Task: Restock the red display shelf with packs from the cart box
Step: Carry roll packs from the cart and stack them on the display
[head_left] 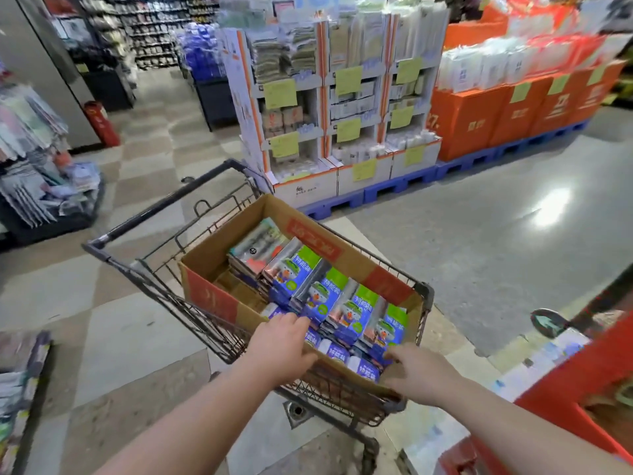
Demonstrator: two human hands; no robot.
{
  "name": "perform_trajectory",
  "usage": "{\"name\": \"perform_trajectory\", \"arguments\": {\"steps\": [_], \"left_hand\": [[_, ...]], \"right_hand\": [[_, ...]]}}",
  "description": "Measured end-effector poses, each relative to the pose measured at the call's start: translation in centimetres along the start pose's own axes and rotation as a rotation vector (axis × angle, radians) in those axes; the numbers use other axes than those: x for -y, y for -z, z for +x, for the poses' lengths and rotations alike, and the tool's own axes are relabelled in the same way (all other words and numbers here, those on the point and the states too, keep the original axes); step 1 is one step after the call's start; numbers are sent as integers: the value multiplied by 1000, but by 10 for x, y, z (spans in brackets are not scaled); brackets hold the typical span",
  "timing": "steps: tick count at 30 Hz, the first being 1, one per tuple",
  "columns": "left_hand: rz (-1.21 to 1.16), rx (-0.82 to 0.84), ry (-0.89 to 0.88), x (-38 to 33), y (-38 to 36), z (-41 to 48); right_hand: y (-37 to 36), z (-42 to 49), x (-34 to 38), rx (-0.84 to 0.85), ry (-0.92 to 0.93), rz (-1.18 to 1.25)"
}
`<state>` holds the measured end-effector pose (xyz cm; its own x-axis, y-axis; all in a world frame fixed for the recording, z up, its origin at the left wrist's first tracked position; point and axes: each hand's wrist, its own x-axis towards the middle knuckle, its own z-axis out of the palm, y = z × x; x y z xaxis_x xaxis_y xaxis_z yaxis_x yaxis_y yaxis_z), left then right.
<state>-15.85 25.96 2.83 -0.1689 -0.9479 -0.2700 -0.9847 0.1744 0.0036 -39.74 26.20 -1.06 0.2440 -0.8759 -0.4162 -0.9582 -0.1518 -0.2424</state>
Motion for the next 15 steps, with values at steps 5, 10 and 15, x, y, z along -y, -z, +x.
{"name": "perform_trajectory", "arguments": {"steps": [5, 10, 15], "left_hand": [[43, 73, -28, 52, -10, 32], [68, 124, -63, 77, -25, 62], [48, 153, -56, 93, -35, 96]], "right_hand": [[1, 37, 25, -19, -112, 78], [-9, 62, 41, 52, -170, 88], [-14, 103, 49, 127, -159, 143]]}}
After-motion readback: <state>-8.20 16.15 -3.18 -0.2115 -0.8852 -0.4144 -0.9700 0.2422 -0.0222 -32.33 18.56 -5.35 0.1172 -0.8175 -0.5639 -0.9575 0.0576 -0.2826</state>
